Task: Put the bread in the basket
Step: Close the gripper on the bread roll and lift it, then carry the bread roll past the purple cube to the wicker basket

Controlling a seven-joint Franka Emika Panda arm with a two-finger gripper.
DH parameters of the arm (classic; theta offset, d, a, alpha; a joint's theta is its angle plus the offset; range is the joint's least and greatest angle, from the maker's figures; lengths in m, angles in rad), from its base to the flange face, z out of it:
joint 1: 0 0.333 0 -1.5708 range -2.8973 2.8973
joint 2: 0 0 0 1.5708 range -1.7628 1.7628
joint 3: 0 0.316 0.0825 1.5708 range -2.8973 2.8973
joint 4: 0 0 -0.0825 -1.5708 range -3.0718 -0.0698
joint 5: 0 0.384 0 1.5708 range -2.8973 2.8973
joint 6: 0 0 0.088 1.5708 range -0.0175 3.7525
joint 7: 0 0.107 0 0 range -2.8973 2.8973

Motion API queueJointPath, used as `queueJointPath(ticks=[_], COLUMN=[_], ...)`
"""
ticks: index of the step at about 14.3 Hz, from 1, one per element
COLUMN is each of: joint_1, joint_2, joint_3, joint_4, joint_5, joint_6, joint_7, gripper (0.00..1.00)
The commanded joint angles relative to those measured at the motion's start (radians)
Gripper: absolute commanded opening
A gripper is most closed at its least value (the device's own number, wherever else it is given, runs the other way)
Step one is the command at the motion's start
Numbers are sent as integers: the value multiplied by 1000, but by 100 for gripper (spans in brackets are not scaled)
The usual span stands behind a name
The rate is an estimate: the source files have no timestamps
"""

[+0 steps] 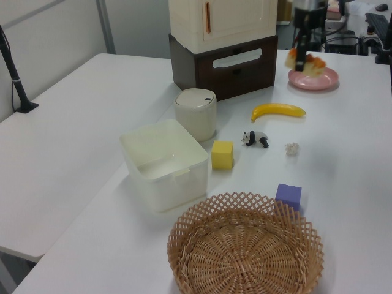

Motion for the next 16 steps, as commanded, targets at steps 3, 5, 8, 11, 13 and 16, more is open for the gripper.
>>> queueJointPath(ticks=[3, 5, 8, 11, 13, 16], joint_1=[37, 76, 129, 249, 327, 442], joint_2=[191, 222, 229, 245, 252, 273], joint_3=[56, 58, 58, 56, 61, 65], joint_4=[202, 217, 248, 250, 265, 280], joint_5=[24, 21, 21, 19, 21, 22], joint_6=[-48, -46, -49, -49, -54, -54], joint_7=[79, 87, 125, 230, 312, 413], gripper=[46, 46, 46, 47, 47, 47])
